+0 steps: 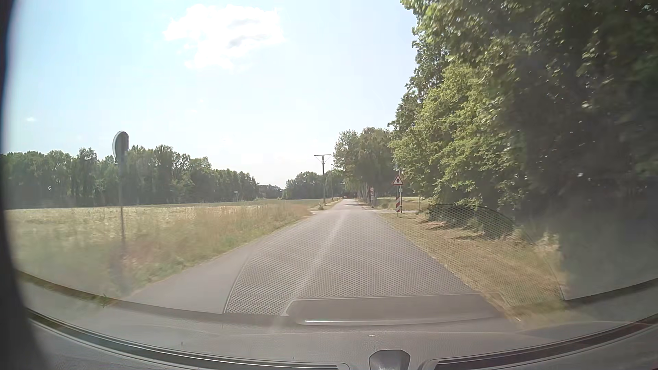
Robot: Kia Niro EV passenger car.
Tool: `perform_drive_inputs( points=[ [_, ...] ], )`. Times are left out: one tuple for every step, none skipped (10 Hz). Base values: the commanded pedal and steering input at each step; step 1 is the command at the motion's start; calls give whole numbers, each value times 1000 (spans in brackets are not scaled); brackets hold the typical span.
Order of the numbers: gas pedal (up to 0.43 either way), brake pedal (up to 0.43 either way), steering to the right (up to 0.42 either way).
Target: Follow the waypoints while adhering to traffic rules and regulations
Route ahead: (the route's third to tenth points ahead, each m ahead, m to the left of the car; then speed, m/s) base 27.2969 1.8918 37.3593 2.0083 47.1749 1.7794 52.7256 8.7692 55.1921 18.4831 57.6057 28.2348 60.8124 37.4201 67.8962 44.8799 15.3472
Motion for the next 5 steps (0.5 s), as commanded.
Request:
perform_drive_inputs(
  points=[
    [0,250,4],
    [0,244,4],
    [0,244,4],
    [0,244,4],
    [0,244,4]
  ],
)
